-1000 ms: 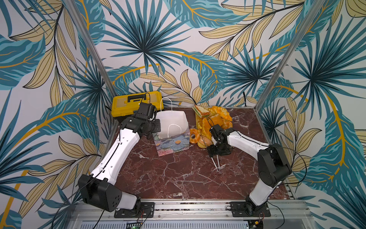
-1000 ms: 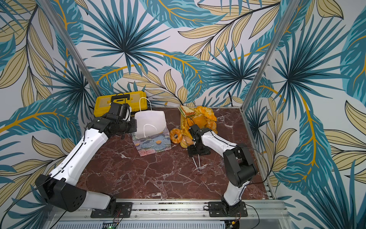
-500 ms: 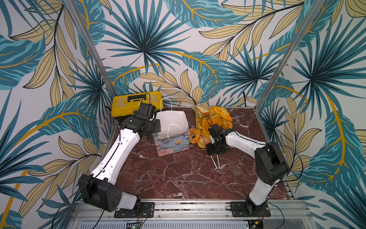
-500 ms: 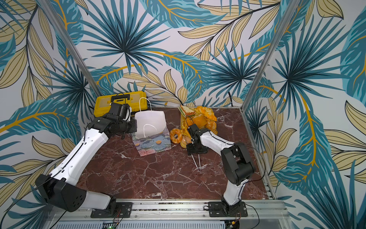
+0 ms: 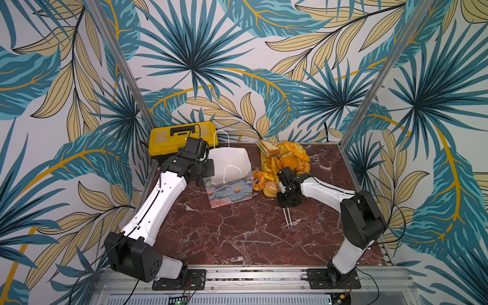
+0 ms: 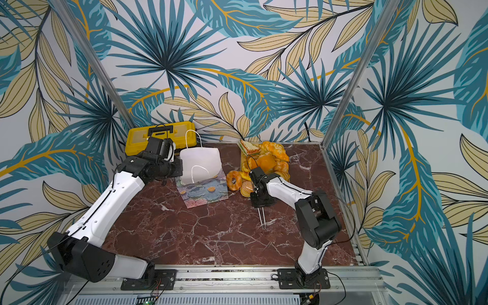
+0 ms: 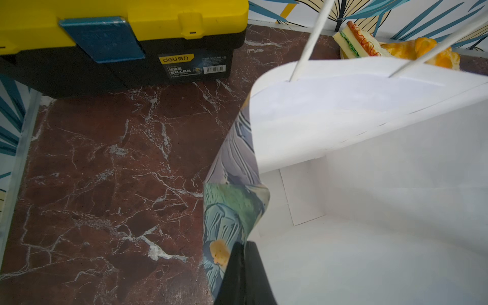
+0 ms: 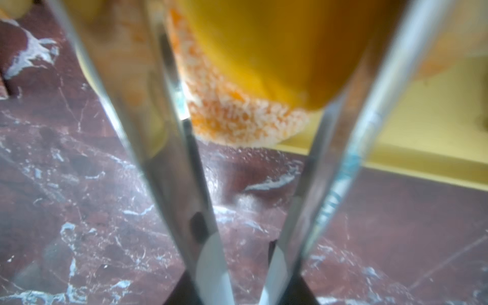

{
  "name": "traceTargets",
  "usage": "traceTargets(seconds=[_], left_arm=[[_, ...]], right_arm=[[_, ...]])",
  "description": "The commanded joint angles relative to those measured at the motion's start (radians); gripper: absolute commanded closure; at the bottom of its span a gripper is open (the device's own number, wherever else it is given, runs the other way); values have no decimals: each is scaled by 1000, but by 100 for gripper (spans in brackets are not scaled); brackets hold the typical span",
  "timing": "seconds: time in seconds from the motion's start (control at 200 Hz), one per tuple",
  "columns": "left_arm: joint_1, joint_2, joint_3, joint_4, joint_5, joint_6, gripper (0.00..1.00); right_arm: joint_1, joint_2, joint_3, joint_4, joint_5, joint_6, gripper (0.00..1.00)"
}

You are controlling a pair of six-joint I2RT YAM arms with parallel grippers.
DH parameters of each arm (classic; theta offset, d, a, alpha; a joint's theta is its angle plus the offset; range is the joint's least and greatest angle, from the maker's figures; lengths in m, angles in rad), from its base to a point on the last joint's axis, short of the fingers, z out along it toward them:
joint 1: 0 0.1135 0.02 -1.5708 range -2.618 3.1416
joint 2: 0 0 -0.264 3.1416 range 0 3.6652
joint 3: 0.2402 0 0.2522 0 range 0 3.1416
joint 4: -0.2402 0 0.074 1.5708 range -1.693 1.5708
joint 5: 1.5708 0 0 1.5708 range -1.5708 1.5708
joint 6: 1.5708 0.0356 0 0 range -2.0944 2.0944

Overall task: Pack bread into a paper bag
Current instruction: Pick up the fake bread from the plate.

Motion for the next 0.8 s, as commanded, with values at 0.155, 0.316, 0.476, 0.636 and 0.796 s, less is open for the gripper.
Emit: traceTargets(seconds=[0.155, 0.316, 0.476, 0.636, 0.796], left_arm=[[-2, -10, -22, 2, 7, -4, 97], [-2, -11, -21, 2, 9, -3, 97], [-3, -13, -18, -3, 8, -2, 97], [-3, -14, -13, -4, 10, 0, 97], [-2, -12, 1, -14, 11, 2, 97]], right_arm=[[-1, -183, 0, -78, 19, 19, 71], [0, -273, 32, -131, 11, 15, 72], [0, -353, 74, -185, 5, 14, 72], [0, -410, 130, -229, -4, 4, 72], [0, -433, 179, -248, -30, 16, 71]])
